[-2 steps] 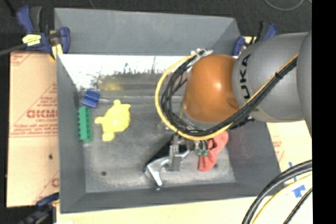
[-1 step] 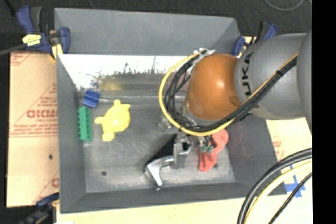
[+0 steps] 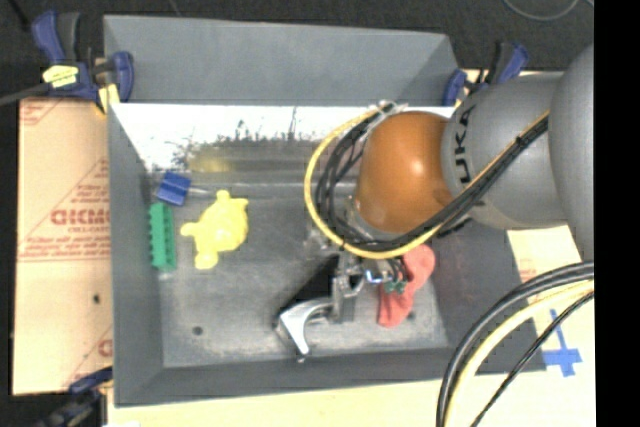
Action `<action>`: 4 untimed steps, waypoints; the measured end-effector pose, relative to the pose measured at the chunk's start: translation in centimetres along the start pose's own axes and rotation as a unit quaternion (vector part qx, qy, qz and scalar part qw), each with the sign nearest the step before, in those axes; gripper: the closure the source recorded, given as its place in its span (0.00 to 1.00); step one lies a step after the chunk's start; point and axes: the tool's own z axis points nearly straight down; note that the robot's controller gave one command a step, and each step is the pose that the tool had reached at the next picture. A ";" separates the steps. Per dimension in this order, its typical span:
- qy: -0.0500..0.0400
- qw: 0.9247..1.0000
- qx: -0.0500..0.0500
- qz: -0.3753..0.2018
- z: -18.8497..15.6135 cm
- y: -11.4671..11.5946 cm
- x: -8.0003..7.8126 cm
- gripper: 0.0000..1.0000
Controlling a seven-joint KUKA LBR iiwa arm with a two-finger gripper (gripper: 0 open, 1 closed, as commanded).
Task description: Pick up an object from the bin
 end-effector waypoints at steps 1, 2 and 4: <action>-0.002 0.998 0.000 -0.064 -1.2 0.1 -0.4 0.00; 0.003 0.999 -0.001 -0.055 2.6 -0.4 -0.8 0.00; 0.002 0.997 0.001 -0.083 4.5 -0.4 -1.1 1.00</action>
Offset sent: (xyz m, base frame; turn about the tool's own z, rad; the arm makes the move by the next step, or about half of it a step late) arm 0.0103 -0.0039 -0.0311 -0.1021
